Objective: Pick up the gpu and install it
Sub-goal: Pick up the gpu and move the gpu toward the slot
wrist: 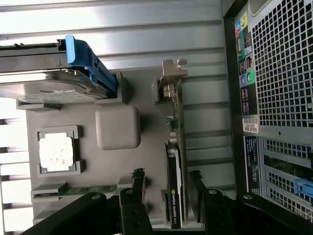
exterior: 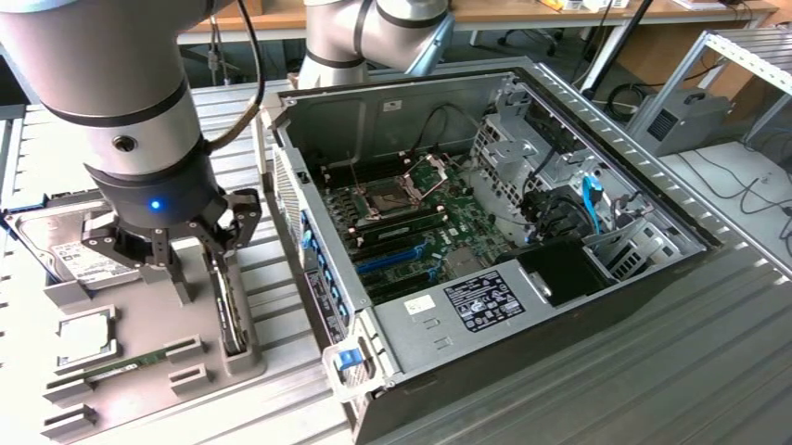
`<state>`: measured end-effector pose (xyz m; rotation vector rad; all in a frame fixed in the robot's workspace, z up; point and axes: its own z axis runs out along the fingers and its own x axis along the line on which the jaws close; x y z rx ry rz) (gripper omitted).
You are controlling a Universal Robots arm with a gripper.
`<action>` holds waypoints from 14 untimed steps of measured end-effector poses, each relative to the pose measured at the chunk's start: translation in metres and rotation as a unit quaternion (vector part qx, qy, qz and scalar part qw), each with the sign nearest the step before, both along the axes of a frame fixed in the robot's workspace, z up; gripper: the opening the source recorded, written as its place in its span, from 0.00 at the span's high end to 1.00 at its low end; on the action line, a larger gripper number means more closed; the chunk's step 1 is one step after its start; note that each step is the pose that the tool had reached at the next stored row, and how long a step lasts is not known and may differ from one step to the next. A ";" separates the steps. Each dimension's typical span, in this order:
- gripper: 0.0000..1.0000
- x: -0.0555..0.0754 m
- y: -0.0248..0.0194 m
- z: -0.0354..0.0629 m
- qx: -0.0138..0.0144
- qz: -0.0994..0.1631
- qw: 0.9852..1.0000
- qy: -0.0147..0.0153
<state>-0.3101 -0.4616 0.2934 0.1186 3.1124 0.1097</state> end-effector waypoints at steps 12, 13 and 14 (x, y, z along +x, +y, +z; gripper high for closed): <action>0.52 0.002 -0.0102 -0.0001 0.000 0.000 1.000 0.000; 0.52 0.002 -0.0102 -0.0002 0.000 0.000 1.000 0.000; 0.52 0.003 -0.0102 -0.0002 0.000 0.000 1.000 0.000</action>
